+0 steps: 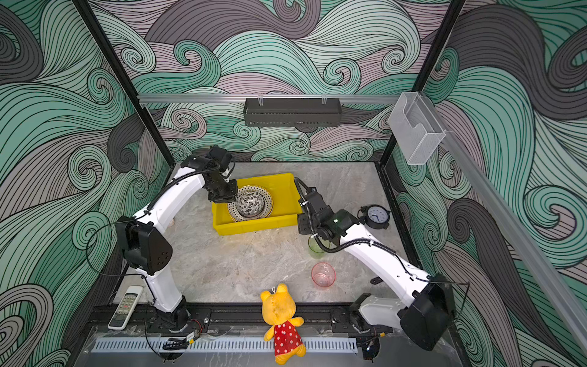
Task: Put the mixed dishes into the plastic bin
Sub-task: 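Open the left gripper and lift it away from the stacked bowls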
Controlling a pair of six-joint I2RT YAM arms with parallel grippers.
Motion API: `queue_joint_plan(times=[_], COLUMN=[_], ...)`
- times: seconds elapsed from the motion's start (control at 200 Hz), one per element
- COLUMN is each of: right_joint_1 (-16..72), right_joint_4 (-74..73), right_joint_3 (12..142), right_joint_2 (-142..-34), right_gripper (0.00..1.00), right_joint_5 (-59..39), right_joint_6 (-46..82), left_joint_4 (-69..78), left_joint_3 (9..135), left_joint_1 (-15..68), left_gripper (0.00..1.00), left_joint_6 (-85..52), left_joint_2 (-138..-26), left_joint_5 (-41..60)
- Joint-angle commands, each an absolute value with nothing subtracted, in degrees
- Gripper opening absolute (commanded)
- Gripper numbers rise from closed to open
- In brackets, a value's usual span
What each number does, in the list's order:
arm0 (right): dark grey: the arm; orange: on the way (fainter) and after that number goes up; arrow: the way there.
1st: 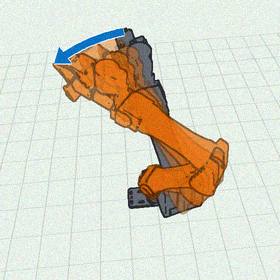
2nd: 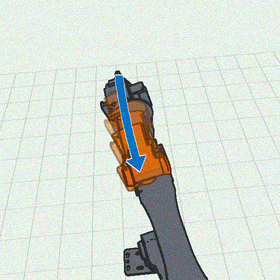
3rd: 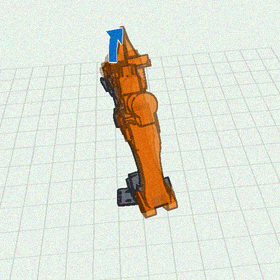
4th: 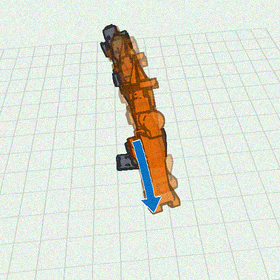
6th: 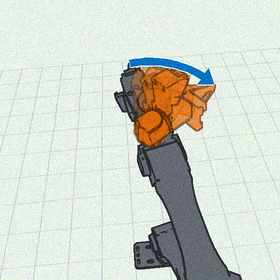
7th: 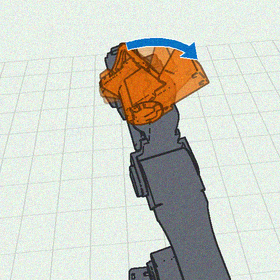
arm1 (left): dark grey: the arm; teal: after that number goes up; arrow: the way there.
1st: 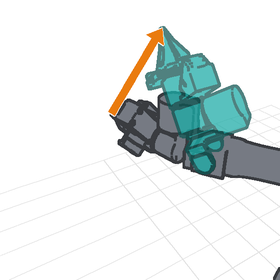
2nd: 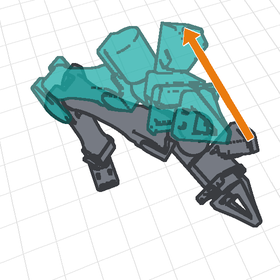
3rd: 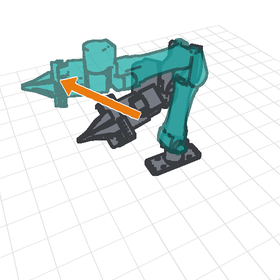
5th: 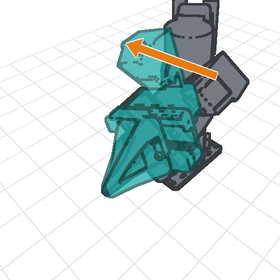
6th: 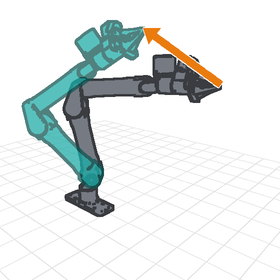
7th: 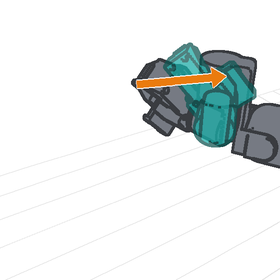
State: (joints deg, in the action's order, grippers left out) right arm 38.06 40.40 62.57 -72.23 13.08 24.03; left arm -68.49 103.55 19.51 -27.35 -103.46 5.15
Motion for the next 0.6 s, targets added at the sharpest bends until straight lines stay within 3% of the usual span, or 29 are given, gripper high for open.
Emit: queue_joint_plan(times=[0.0,0.595], right_joint_1=[37.1,25.2], right_joint_4=[41.3,41.2], right_joint_3=[62.2,60.6], right_joint_2=[-71.2,-71.7], right_gripper=[0.65,0.66], right_joint_5=[14.3,8.5], right_joint_6=[24.3,21.9], left_joint_4=[-68.7,-62.8], left_joint_3=[101.3,92.6], left_joint_1=[19.1,18.9], left_gripper=[0.19,0.22], left_joint_6=[-26.2,-26.2], left_joint_2=[-99.7,-89.7], left_joint_5=[4.7,0.2])
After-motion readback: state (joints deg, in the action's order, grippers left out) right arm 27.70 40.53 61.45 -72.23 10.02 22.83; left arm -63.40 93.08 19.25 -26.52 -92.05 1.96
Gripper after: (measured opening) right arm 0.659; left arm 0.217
